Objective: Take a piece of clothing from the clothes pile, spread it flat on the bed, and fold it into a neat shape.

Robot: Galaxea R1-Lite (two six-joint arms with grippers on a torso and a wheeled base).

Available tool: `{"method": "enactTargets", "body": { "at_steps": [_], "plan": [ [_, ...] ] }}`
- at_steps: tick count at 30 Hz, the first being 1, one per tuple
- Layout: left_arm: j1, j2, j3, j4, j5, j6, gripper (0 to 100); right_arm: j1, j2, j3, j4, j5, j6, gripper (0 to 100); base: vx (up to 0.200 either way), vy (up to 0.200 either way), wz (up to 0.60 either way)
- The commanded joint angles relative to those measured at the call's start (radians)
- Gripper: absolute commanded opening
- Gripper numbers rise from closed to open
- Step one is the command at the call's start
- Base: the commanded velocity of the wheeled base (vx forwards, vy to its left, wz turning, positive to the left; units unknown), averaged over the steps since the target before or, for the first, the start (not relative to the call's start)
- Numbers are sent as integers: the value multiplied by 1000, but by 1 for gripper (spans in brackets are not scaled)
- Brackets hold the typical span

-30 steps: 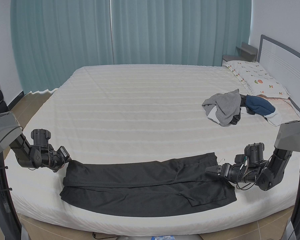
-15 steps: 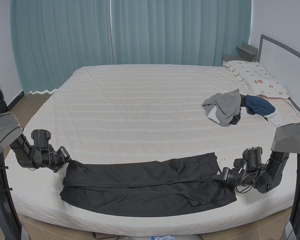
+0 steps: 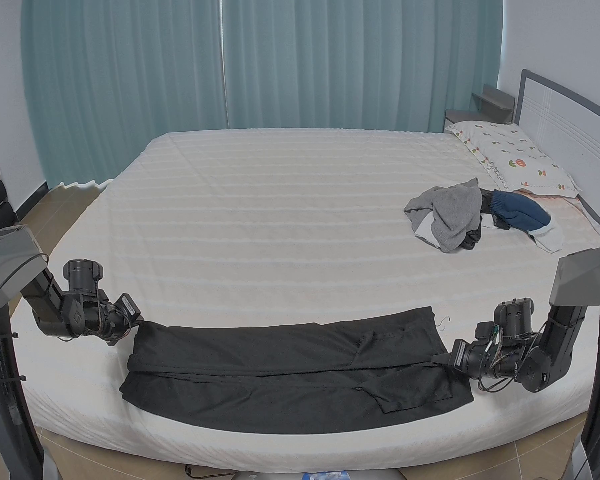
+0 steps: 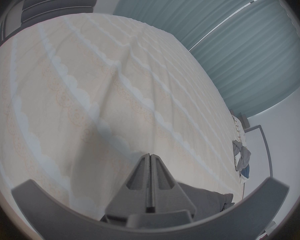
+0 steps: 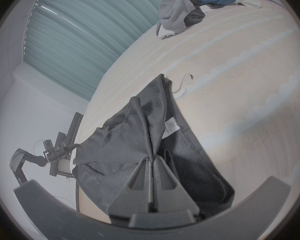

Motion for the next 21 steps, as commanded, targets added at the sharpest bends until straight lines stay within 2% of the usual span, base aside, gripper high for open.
{"method": "enactTargets", "body": {
  "at_steps": [1, 6, 7, 11, 21],
  "plan": [
    [0, 2, 0, -1, 0, 0, 0, -1, 3, 4, 0, -1, 0, 0, 0, 0, 0],
    [0, 2, 0, -1, 0, 0, 0, -3, 25, -8, 0, -1, -2, 0, 0, 0, 0],
    [0, 2, 0, -1, 0, 0, 0, -3, 25, -10, 0, -1, -2, 100, 0, 0, 0],
    [0, 2, 0, -1, 0, 0, 0, -7, -7, -8, 0, 4, -3, 100, 0, 0, 0],
    [0, 0, 2, 1, 0, -4, 0, -129, -61, -92, 16, 48, 10, 100, 0, 0, 0]
  ]
}}
